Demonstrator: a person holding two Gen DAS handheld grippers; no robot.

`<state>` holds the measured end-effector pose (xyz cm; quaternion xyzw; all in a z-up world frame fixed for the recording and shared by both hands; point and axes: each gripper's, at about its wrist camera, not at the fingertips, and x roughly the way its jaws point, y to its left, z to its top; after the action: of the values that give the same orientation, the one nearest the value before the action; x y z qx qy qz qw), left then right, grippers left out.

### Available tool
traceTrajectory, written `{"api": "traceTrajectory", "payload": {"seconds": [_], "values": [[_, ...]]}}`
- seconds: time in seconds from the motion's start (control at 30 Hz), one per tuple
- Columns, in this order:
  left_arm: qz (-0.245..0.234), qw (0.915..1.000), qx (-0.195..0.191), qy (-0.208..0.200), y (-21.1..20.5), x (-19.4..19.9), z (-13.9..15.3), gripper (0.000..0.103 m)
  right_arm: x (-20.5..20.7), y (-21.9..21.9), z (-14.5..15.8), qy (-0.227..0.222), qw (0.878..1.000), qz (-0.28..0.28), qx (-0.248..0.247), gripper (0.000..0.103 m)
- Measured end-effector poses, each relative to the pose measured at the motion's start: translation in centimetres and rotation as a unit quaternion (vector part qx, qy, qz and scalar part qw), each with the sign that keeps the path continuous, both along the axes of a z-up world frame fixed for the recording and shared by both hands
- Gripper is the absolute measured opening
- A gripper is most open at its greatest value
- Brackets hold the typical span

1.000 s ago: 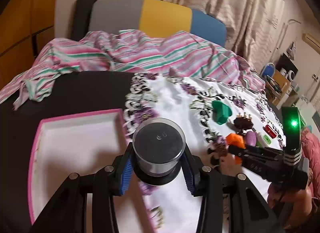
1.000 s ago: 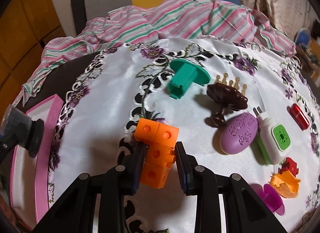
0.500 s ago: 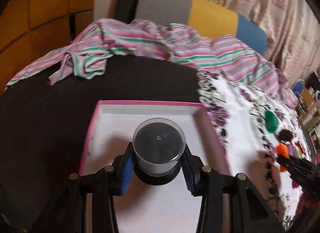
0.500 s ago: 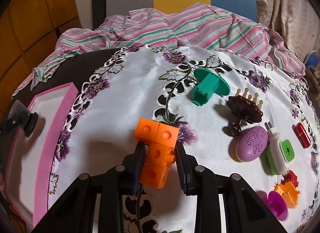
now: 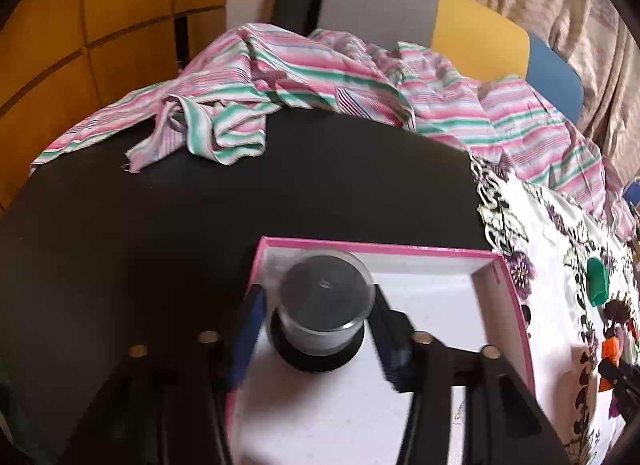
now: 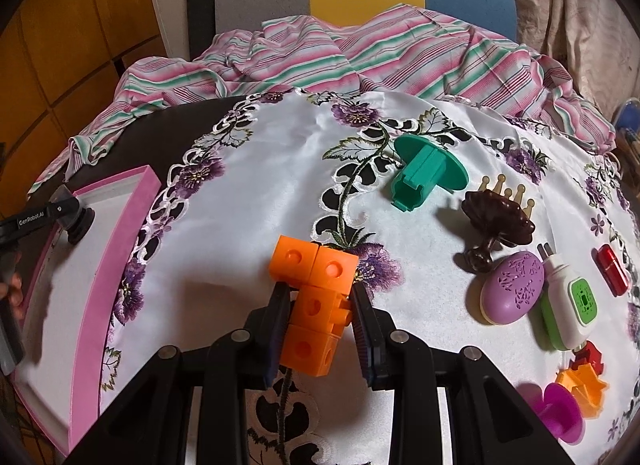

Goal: Organize rigid objects
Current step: 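Carry the grey cylinder into the pink-rimmed tray and open the left tool, then carry the orange cubes into the tray beside the cylinder and open the right tool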

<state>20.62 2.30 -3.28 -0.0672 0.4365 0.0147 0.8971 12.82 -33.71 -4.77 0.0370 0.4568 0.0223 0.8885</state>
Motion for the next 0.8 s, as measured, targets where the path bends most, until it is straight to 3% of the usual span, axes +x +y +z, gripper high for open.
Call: {"api": "traceTrajectory", "payload": {"seconds": [0.23, 0.4, 0.8], "values": [[0.008, 0.9989, -0.045, -0.008, 0.8, -3.2, 0.5, 0.062, 0.1, 0.2, -0.3, 0.003, 1.0, 0.004, 0.002, 0.031], [0.013, 0.9929, -0.117, 0.017, 1.1, -6.4, -0.8, 0.061, -0.1, 0.8, -0.2, -0.002, 1.0, 0.016, 0.003, 0.031], [-0.041, 0.9954, -0.087, 0.0, -0.7, -11.5, -0.2, 0.061, -1.2, 4.6, 1.1, -0.032, 0.998, 0.057, 0.019, 0.031]]}}
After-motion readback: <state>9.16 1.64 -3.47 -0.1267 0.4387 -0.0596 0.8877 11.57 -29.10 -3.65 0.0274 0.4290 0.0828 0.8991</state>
